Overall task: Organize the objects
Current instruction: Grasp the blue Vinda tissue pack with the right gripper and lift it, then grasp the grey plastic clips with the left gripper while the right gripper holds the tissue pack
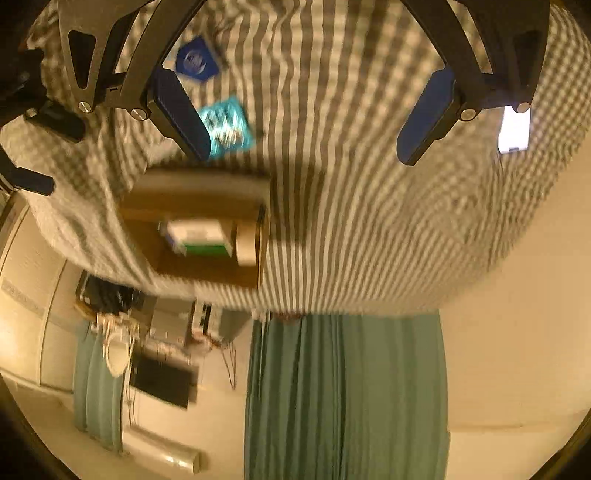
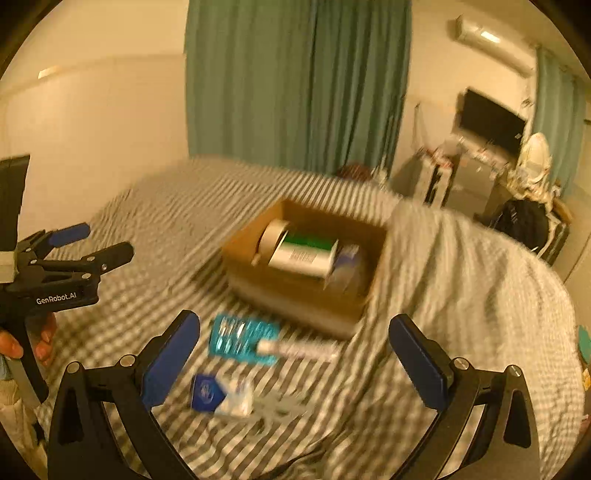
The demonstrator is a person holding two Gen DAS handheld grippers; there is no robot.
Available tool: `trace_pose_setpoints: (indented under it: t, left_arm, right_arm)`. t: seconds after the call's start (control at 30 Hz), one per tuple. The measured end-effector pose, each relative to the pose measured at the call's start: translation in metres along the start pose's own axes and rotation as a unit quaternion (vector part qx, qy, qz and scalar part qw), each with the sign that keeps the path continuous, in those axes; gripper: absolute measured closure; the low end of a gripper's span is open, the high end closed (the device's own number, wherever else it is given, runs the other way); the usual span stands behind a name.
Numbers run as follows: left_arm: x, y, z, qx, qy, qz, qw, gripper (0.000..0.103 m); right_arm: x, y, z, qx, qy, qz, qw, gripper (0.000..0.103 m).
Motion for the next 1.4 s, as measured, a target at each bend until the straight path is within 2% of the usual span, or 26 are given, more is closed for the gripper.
trace_pose_setpoints:
  t: [0.07, 0.2, 0.33, 0.47, 0.5, 0.53, 0.6, 0.63, 0.8, 0.87, 0.97, 1.1, 1.27, 1.4]
  left_arm:
    - [-0.020, -0.012, 0.002, 0.017, -0.010, -0.016, 0.9997, 0.000]
    - [-0.045, -0.030, 0.002, 0.028, -0.018, -0.045, 0.9984, 0.000]
    - [-0.051, -0.038, -0.003, 0.023, -0.012, -0.060, 0.9979, 0.000]
    - [-0.056, -0.043, -0.007, 0.019, -0.002, -0.075, 0.9970, 0.000]
    - [-0.055, -0.044, -0.007, 0.020, 0.000, -0.079, 0.9967, 0.000]
    - [-0.056, -0.045, -0.007, 0.020, 0.002, -0.081, 0.9965, 0.000]
    - [-0.056, -0.045, -0.005, 0.021, 0.002, -0.085, 0.9962, 0.000]
    - [-0.056, -0.045, -0.003, 0.021, 0.001, -0.085, 0.9961, 0.000]
    - [-0.057, -0.038, 0.023, 0.003, -0.010, -0.091, 0.9958, 0.000]
    - [-0.060, -0.037, 0.040, -0.008, -0.019, -0.094, 0.9953, 0.000]
    - [-0.071, -0.035, 0.080, -0.033, -0.064, -0.095, 0.9929, 0.000]
    - [-0.090, -0.037, 0.131, -0.055, -0.135, -0.103, 0.9839, 0.000]
    - [-0.109, -0.041, 0.175, -0.098, -0.192, -0.123, 0.9688, 0.010]
    - [-0.127, -0.056, 0.189, -0.095, -0.221, -0.147, 0.9595, 0.010]
  right_arm:
    - [-0.018, -0.026, -0.005, 0.014, -0.008, -0.030, 0.999, 0.000]
    - [-0.053, -0.076, -0.021, 0.052, -0.023, -0.098, 0.994, 0.001]
    - [-0.079, -0.114, -0.037, 0.068, -0.014, -0.152, 0.986, 0.001]
    - [-0.093, -0.133, -0.041, 0.069, -0.014, -0.181, 0.981, 0.001]
    - [-0.095, -0.134, -0.039, 0.067, -0.015, -0.187, 0.980, 0.002]
    - [-0.098, -0.135, -0.037, 0.068, -0.016, -0.192, 0.979, 0.008]
    - [-0.098, -0.130, -0.036, 0.071, -0.011, -0.190, 0.979, 0.026]
    - [-0.096, -0.125, -0.035, 0.079, -0.011, -0.189, 0.979, 0.029]
    - [-0.086, -0.092, -0.011, 0.088, -0.032, -0.169, 0.981, 0.032]
    - [-0.076, -0.070, 0.007, 0.070, -0.034, -0.147, 0.986, 0.032]
    - [-0.064, -0.041, 0.032, 0.028, -0.028, -0.118, 0.992, 0.032]
    - [-0.059, -0.019, 0.063, -0.004, -0.042, -0.093, 0.995, 0.032]
    - [-0.064, -0.016, 0.086, -0.006, -0.062, -0.089, 0.994, 0.032]
    - [-0.068, -0.020, 0.090, 0.007, -0.068, -0.090, 0.994, 0.032]
Point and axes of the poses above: each gripper's, at about its wrist camera, not at the fingertips, and y roughly against the way its jaws point, z to its right, x to its top, the point moved 5 cm from there along -y, roughly the way its jaws point, and after that the axes turned 14 degrees about x, right-handed, at the moved point
